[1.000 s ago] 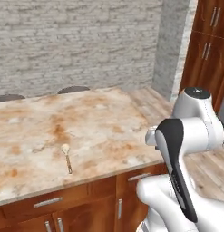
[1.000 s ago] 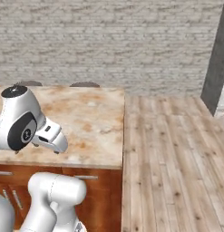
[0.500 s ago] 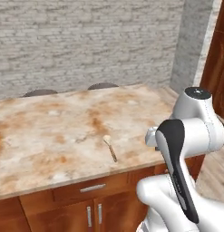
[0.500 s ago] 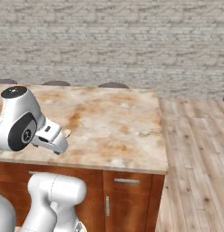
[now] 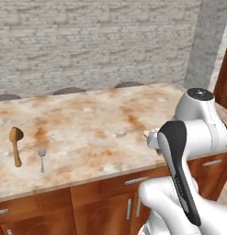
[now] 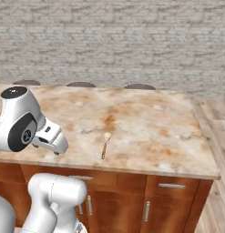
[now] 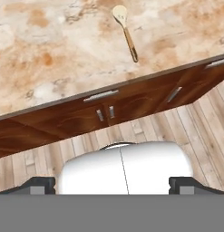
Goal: Organize the utensils by type. Pick up the wooden spoons from the counter and place them in the open cabinet. Then pick up the metallic utensils from the counter and place them in the open drawer.
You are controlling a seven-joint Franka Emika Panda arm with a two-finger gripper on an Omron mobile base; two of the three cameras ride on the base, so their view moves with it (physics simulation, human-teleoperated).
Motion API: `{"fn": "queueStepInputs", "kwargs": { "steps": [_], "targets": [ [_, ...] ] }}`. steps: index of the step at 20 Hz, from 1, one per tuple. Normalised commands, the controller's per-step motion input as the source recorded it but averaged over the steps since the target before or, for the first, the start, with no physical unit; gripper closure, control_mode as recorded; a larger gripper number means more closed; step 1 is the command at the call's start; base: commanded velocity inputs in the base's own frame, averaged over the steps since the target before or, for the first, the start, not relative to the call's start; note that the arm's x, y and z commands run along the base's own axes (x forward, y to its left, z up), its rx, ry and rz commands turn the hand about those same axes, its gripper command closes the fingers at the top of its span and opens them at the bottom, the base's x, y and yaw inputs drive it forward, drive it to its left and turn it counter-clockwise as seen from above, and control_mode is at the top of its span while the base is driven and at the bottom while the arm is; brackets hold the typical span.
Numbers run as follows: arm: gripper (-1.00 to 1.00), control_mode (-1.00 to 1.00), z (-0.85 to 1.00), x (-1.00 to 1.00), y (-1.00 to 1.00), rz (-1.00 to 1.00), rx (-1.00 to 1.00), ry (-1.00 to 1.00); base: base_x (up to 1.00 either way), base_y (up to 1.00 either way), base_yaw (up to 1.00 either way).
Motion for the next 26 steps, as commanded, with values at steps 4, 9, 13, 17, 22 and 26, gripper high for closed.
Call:
{"fn": "queueStepInputs", "kwargs": {
  "steps": [4, 9, 13, 17, 22, 26],
  "targets": [
    [-1.00, 1.00, 0.00, 0.00, 0.00, 0.00, 0.00, 0.00, 0.00, 0.75, 0.03],
    [-1.00, 1.00, 0.00, 0.00, 0.00, 0.00, 0.00, 0.00, 0.00, 0.73, 0.03],
    [-1.00, 1.00, 0.00, 0.00, 0.00, 0.00, 0.00, 0.00, 0.00, 0.66, 0.05],
    [-1.00, 1.00, 0.00, 0.00, 0.00, 0.00, 0.00, 0.00, 0.01, 0.64, 0.03],
    [-1.00, 1.00, 0.00, 0.00, 0.00, 0.00, 0.00, 0.00, 0.09, 0.68, 0.04],
    [-1.00, 1.00, 0.00, 0.00, 0.00, 0.00, 0.00, 0.00, 0.32, 0.52, 0.08]
  ]
}}
